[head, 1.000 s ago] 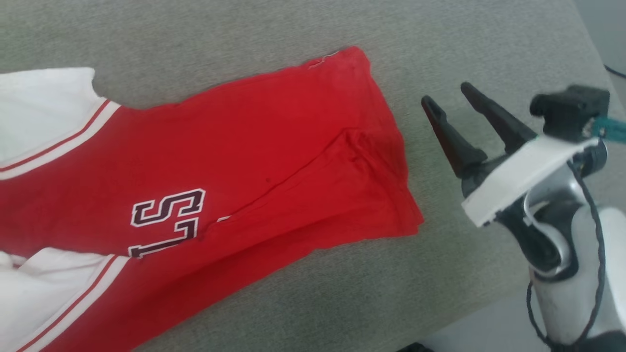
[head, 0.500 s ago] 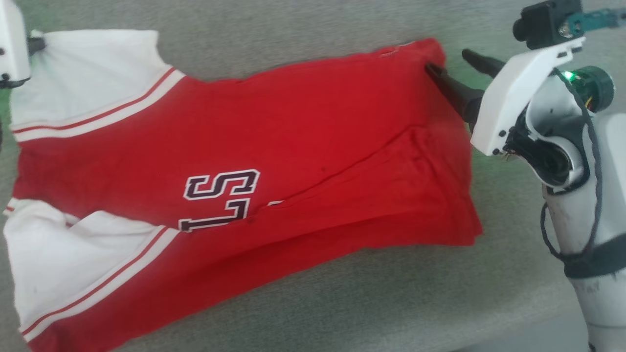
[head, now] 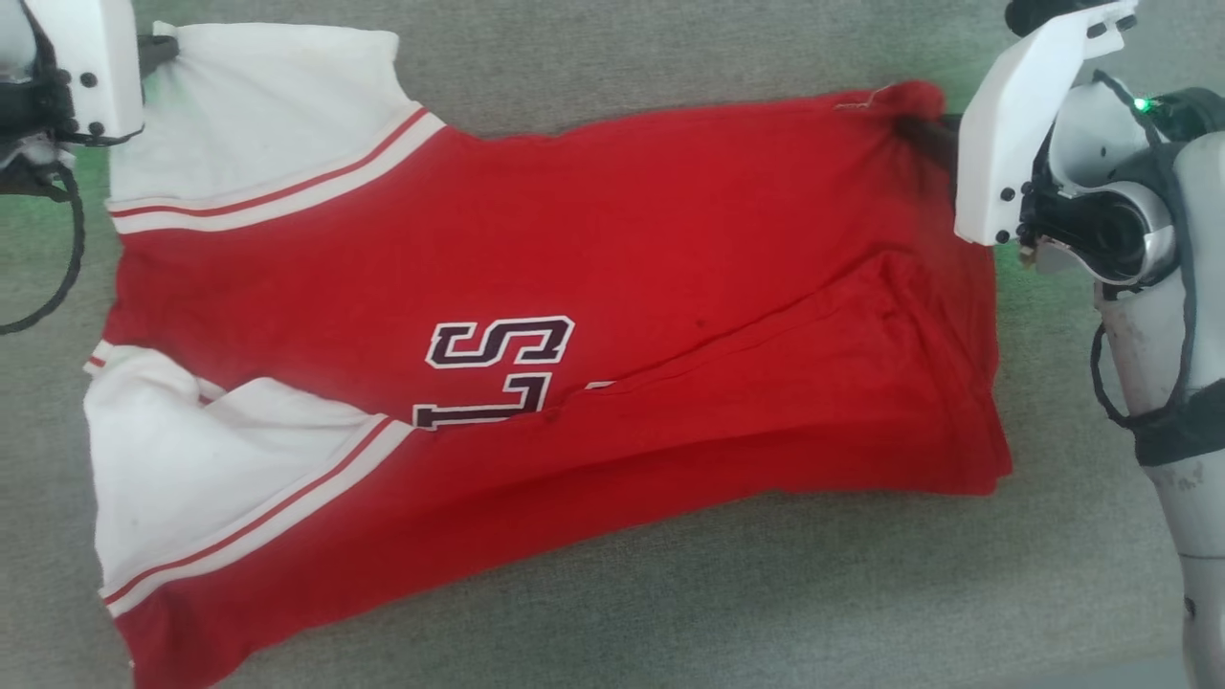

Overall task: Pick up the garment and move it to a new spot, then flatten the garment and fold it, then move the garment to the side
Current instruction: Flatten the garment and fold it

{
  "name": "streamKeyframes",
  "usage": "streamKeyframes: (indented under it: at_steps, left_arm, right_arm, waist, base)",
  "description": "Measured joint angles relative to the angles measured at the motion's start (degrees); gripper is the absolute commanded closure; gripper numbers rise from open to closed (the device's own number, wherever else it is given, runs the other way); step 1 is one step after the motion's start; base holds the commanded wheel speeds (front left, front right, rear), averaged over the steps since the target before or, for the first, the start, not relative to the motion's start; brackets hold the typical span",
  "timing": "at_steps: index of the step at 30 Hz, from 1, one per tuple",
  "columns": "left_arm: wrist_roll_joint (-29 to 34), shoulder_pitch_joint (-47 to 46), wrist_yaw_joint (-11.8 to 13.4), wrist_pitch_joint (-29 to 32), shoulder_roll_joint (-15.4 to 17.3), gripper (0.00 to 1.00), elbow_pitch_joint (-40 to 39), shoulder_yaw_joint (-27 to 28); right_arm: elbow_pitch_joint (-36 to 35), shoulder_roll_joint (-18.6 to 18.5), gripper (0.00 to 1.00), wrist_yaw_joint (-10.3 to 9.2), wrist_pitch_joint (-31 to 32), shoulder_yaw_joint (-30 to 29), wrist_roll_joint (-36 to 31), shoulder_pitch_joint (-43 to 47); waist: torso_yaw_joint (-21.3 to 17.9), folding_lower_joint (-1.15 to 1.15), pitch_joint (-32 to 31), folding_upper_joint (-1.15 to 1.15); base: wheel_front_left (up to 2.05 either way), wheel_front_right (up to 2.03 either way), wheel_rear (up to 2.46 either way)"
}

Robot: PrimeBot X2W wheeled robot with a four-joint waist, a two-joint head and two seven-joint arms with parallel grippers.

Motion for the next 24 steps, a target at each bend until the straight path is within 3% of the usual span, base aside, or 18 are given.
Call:
streamKeyframes:
  at_steps: [12,21,24]
  left_arm:
    - [-1.08,0.65,-1.02,1.24,-1.14,1.0,-1.22,-0.15]
    - [-1.38,2.87,0.19,0.59,1.36,1.0,-11.84,0.19]
    - [-1.79,4.64,2.22,0.63,3.41,1.0,-18.19,0.23]
  right_arm:
    - [-4.92,-3.79,1.0,-0.01,-0.04,-0.77,0.51,4.38]
    - [-13.12,-5.59,1.0,0.0,1.38,-4.21,0.78,10.34]
    - [-16.61,-6.05,1.0,0.0,2.56,-5.92,0.52,13.22]
  waist:
    - [3.39,0.0,-5.08,0.0]
    - [6.06,0.0,-9.1,0.0]
    - [6.94,0.0,-10.63,0.0]
  base:
    - [0.0,0.0,0.0]
    - [0.0,0.0,0.0]
    - [0.0,0.0,0.0]
